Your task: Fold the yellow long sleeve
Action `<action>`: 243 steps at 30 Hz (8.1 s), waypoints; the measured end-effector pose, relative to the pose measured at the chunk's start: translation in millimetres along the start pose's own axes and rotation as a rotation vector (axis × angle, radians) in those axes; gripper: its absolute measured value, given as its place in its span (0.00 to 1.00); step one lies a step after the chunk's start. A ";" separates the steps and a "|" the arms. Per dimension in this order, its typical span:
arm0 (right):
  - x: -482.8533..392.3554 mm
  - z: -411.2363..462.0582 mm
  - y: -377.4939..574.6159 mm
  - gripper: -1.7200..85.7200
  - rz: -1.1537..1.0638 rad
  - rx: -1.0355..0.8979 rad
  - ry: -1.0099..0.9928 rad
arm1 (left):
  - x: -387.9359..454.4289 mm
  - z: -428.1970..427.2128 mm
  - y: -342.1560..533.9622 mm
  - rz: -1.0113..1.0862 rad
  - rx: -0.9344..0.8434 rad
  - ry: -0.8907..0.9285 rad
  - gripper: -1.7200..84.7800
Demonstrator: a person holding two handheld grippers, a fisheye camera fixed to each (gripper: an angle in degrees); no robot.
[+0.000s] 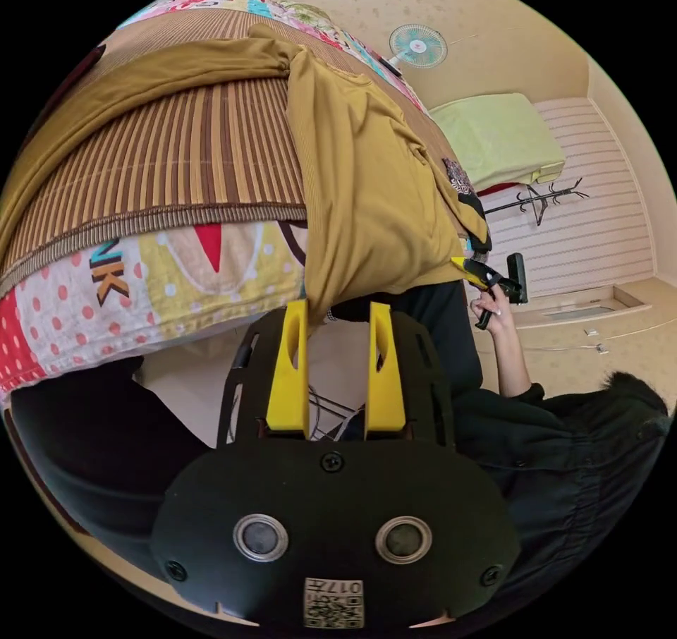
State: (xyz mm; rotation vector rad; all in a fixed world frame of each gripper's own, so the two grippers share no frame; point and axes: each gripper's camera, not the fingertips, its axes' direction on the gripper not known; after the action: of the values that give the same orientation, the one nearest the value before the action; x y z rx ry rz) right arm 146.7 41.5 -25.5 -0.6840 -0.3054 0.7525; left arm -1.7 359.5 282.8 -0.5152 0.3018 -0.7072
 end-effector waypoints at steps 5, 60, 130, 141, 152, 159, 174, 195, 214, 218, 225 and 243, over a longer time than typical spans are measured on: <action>0.0 -107.0 16.7 0.06 -0.024 0.018 -0.169 | -15.8 -37.4 10.9 -0.008 0.013 0.144 0.01; 257.3 -291.0 -77.5 0.17 0.552 0.588 -0.498 | -28.0 -179.5 168.5 -0.184 0.311 0.260 0.01; -26.2 149.0 -110.6 0.04 -0.090 0.047 -0.445 | -190.6 -193.8 163.6 -0.850 1.032 0.025 0.19; 20.3 115.5 -135.9 0.04 -0.026 0.024 -0.526 | -164.1 -192.6 161.7 -0.687 1.044 -0.043 0.07; 36.0 68.8 -163.4 0.04 -0.056 0.030 -0.476 | 61.1 -248.1 45.7 0.030 1.161 -0.196 0.07; 56.0 21.3 -178.3 0.04 -0.071 0.077 -0.502 | 197.1 -67.8 -156.2 0.335 0.693 0.196 0.08; 290.8 -248.9 -47.8 0.10 0.000 0.094 -0.464 | 25.0 20.3 7.8 0.197 0.077 0.149 0.15; 486.6 -182.0 97.4 0.20 0.830 0.036 -1.202 | -76.8 39.4 105.3 -0.163 -0.018 0.777 0.07; 373.1 -329.2 83.6 0.05 0.147 0.509 -1.364 | -13.0 -118.0 132.4 0.123 0.204 0.793 0.03; 281.0 -380.1 61.4 0.05 -0.111 0.506 -1.269 | 4.8 -160.9 125.9 0.241 0.260 0.682 0.03; 169.3 -324.9 -66.5 0.07 -0.045 0.426 -1.133 | 7.1 -205.7 44.1 0.224 0.332 0.607 0.05; -31.5 -20.8 -67.2 0.12 0.189 0.441 -0.216 | -59.1 -77.8 -32.4 -0.262 0.374 0.169 0.22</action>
State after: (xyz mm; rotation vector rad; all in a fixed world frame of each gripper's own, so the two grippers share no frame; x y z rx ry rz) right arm 169.9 -26.1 3.3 -0.2155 -0.2606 1.0379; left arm -95.4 352.1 240.8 -0.1380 0.2539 -1.0391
